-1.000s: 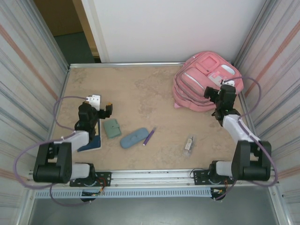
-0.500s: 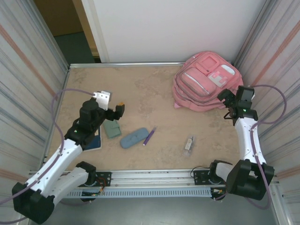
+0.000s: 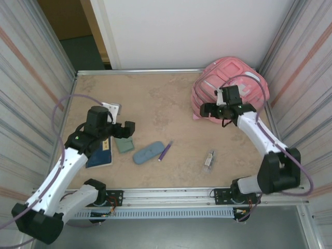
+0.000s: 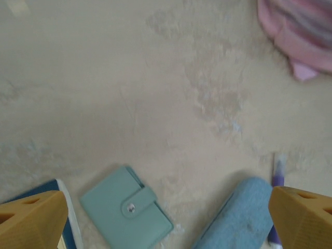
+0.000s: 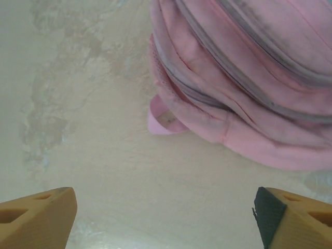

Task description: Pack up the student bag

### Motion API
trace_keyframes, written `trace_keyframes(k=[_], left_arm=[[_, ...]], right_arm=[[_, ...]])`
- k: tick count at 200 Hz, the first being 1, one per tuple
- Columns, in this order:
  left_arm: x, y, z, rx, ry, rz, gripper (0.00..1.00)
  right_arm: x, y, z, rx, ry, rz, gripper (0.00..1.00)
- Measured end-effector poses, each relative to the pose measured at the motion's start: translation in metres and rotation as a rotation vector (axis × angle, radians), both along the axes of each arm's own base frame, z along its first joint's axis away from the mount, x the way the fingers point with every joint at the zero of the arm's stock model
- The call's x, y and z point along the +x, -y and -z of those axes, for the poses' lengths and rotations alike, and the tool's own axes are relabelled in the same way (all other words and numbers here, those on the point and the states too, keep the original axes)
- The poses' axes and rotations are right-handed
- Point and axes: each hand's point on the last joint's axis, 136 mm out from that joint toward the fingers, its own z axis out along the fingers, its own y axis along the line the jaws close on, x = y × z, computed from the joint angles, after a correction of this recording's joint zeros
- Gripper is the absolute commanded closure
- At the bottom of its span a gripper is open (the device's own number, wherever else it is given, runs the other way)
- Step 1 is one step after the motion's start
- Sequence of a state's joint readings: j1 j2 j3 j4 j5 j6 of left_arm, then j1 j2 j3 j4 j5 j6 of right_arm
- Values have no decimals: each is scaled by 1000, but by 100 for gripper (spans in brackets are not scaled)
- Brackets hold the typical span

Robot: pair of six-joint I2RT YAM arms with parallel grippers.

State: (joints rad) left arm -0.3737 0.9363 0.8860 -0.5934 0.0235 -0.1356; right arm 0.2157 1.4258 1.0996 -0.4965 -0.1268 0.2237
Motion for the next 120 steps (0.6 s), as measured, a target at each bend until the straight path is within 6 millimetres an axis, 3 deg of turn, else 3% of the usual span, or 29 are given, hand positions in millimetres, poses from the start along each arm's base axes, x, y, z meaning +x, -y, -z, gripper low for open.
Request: trace_keyframes(k=[27, 72, 94, 120], left_arm=[[-3, 4, 25, 11, -110, 21, 1], [-6, 10, 28, -17, -138, 49, 1], [-7, 15, 35, -28, -169, 67, 1], [-6, 19, 45, -32, -213, 81, 1]], right_arm=[[30, -4, 19, -57, -45, -43, 24], [72, -10, 57, -125, -125, -92, 31], [85, -10, 74, -159, -153, -109, 40], [99, -9, 89, -197, -167, -129, 61]])
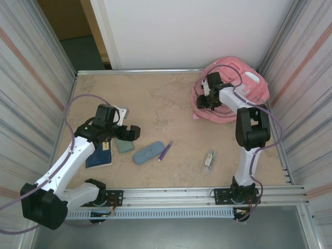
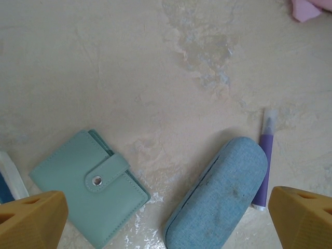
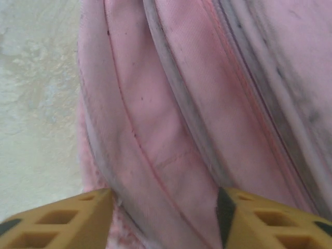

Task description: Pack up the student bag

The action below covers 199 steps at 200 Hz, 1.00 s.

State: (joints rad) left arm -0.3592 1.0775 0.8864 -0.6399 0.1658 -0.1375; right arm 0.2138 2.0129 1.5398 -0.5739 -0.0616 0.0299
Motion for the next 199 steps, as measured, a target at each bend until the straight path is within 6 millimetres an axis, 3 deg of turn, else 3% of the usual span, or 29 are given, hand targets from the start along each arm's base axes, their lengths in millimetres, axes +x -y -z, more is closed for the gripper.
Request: trace_keyframes(k=[19, 49, 79, 119, 158, 177, 199], left_arm=[[0, 1, 6, 7, -27, 2, 1], [1, 1, 12, 11, -57, 1, 1], [3, 1, 18, 10, -94, 0, 1], [7, -2, 22, -11, -134, -18, 1], [5, 5, 24, -60, -178, -23, 1], [6, 15, 24, -124, -221, -32, 1], [12, 30, 23, -218, -261, -52, 2]], right_arm=[[7, -5, 8, -5, -20, -25, 77], [4, -21, 7, 9, -35, -58, 83], [0, -56, 1, 58, -22, -109, 89], [-15, -127, -12, 202, -15, -181, 87], [-23, -197, -45, 443, -5, -210, 83], [-23, -214, -54, 547, -25, -201, 74], [-25, -213, -58, 584, -41, -182, 67]])
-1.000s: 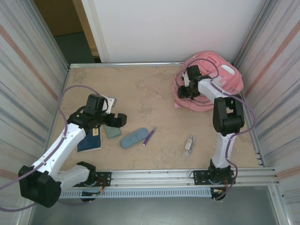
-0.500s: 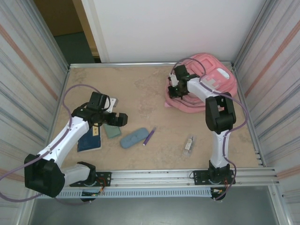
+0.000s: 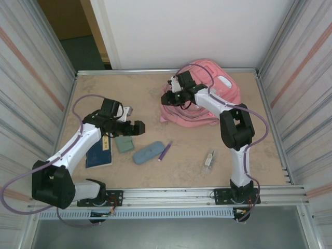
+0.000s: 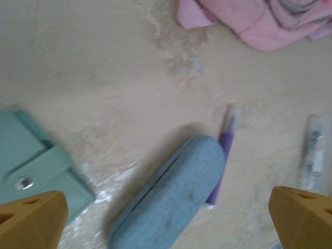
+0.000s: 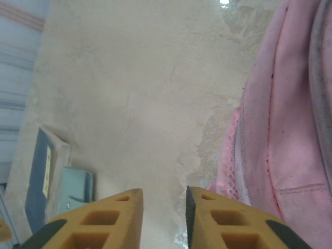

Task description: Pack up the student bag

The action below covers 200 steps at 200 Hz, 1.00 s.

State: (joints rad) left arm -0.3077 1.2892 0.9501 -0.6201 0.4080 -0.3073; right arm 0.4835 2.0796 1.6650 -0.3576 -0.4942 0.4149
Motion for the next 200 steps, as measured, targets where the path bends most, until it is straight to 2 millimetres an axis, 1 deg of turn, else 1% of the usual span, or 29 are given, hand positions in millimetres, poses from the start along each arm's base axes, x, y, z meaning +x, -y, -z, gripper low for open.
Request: trace_keyframes(k=[11, 19, 33, 36, 38, 41, 46, 47, 55, 56, 59, 63, 67, 68, 74, 75, 82, 95, 113, 125, 137, 150, 172, 188, 194, 200], left_arm=[[5, 7, 2, -31, -13, -11, 4], [9, 13, 4, -49, -27, -19, 5], [16, 24, 7, -68, -51, -19, 6], [19, 27, 8, -71, -56, -18, 6], [20, 29, 8, -73, -57, -17, 7], [22, 32, 9, -76, -61, -14, 7], [26, 38, 9, -78, -65, -9, 7], [27, 39, 9, -78, -65, -9, 7], [34, 48, 9, -81, -67, -1, 7], [34, 48, 9, -81, -68, -1, 7], [37, 52, 9, -84, -66, 3, 7], [41, 57, 9, -85, -65, 7, 7], [44, 61, 9, -87, -65, 11, 7], [44, 62, 9, -87, -66, 12, 7], [49, 68, 9, -88, -62, 17, 7], [50, 69, 9, -89, -62, 17, 7], [56, 76, 11, -90, -62, 20, 7], [65, 87, 14, -90, -61, 21, 7], [81, 100, 24, -88, -65, 13, 9], [92, 107, 35, -83, -75, -1, 10], [101, 112, 48, -78, -87, -21, 11], [109, 115, 63, -72, -104, -45, 13], [120, 115, 82, -54, -124, -90, 16], [127, 114, 90, -41, -119, -121, 21], [131, 114, 91, -36, -114, -132, 25], [134, 113, 91, -32, -107, -141, 26]], right_arm=[[-8, 9, 0, -12, -2, 8, 66], [-17, 21, -1, -29, -9, 24, 66], [-32, 50, -8, -53, -11, 65, 66], [-34, 60, -11, -60, -6, 84, 66], [-35, 62, -12, -60, -4, 86, 65], [-37, 72, -16, -65, 3, 103, 65], [-41, 86, -20, -73, 14, 129, 62], [-42, 92, -21, -77, 17, 142, 61], [-48, 117, -28, -94, 37, 194, 58], [-50, 123, -28, -101, 43, 206, 58], [-52, 130, -30, -104, 48, 221, 57], [-55, 147, -33, -121, 60, 263, 55], [-58, 157, -35, -129, 70, 288, 52], [-60, 164, -36, -136, 74, 307, 52], [-65, 178, -37, -154, 91, 343, 49], [-67, 184, -38, -160, 96, 362, 48], [-77, 201, -39, -190, 115, 410, 46], [-97, 224, -35, -244, 141, 476, 41], [-124, 247, -25, -312, 168, 542, 38], [-138, 260, -18, -344, 189, 581, 38], [-150, 270, -12, -362, 207, 616, 38], [-160, 276, -8, -368, 224, 641, 38], [-165, 281, -4, -362, 243, 669, 38], [-164, 280, -5, -354, 249, 673, 38], [-163, 280, -6, -350, 254, 676, 38], [-161, 279, -6, -347, 258, 676, 38]])
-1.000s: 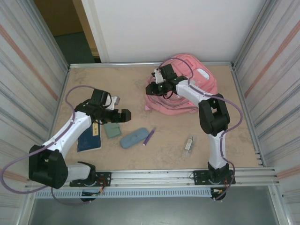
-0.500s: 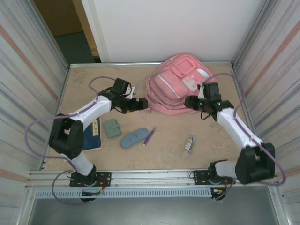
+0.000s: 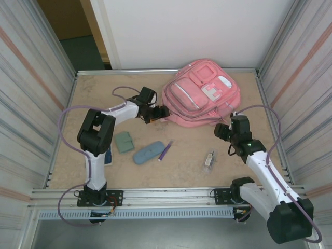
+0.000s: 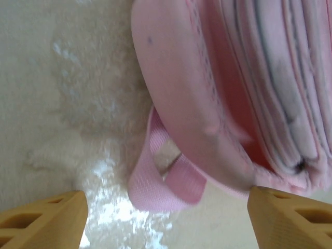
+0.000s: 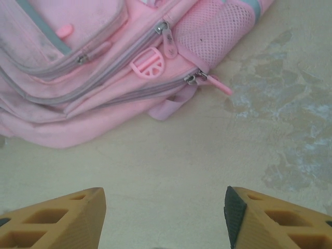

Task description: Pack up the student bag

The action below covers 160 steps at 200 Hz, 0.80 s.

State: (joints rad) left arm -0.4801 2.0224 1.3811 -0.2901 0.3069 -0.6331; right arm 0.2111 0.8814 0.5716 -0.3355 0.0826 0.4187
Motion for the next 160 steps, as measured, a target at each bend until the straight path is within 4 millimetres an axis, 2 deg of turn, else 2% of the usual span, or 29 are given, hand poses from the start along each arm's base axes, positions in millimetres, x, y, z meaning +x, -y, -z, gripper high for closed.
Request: trace_keyframes(k=[20, 40, 59, 95, 123, 160], left_arm=[[12, 0, 2, 14, 19, -24, 25], [19, 1, 3, 19, 24, -45, 18], [20, 1, 3, 14, 19, -57, 15], [25, -2, -1, -12, 0, -101, 14], [34, -10, -4, -41, -5, -159, 19], [44, -15, -9, -84, -8, -205, 33]], right_arm=[[5, -4, 5, -1, -8, -9, 37], [9, -7, 16, -7, -47, -15, 36], [15, -8, 23, -14, -77, -15, 36], [26, -12, 20, -3, -68, -19, 37], [27, -16, 19, 17, -63, -24, 38], [27, -18, 18, 20, -58, -31, 38]])
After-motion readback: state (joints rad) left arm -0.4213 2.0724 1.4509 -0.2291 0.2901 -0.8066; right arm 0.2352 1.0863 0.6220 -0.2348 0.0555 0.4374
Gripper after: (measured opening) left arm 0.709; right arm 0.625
